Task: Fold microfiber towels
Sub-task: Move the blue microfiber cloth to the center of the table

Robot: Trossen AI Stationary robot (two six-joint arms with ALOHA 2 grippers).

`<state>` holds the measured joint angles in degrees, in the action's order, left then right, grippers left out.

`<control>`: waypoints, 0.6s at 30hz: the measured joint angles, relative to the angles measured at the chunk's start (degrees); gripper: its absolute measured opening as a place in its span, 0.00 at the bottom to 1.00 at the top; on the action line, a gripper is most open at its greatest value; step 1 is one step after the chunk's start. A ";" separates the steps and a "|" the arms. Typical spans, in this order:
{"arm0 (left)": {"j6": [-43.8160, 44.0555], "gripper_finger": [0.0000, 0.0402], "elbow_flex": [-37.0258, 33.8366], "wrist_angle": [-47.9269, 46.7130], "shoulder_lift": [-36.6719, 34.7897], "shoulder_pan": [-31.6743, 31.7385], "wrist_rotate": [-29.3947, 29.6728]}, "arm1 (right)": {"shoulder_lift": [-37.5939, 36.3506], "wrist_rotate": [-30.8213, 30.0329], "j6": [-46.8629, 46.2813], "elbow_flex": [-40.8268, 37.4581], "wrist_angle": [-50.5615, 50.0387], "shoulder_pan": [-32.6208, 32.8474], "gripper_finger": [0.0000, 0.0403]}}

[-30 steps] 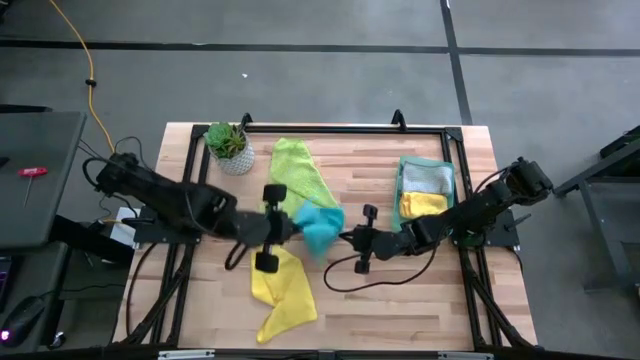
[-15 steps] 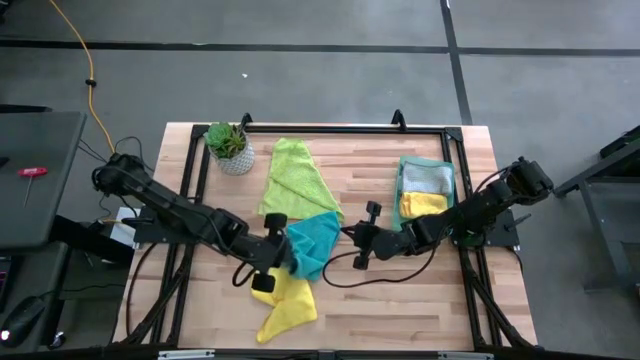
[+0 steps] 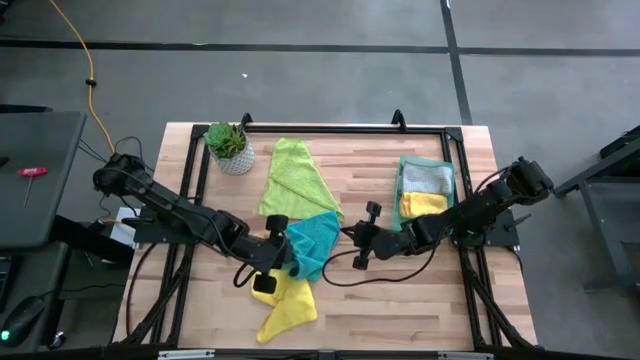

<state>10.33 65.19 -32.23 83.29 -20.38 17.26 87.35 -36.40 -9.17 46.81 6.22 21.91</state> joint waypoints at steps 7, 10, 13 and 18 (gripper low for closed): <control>-1.58 0.00 0.07 1.45 1.79 0.86 0.07 | 0.02 0.00 0.00 -0.02 0.02 0.00 0.00; -2.45 0.00 -0.03 0.83 2.48 1.20 -0.42 | 0.02 0.00 0.00 -0.02 -0.11 0.00 0.00; -2.95 0.00 -0.10 -0.59 3.12 1.20 0.17 | 0.04 0.00 0.00 -0.04 -0.13 0.00 0.00; -7.08 0.00 -0.02 2.27 3.45 1.25 2.26 | 0.04 0.00 -1.09 -0.04 -0.36 -0.35 0.00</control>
<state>3.25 65.17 -29.96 86.74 -19.14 19.52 87.39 -36.40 -10.26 46.76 5.86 21.57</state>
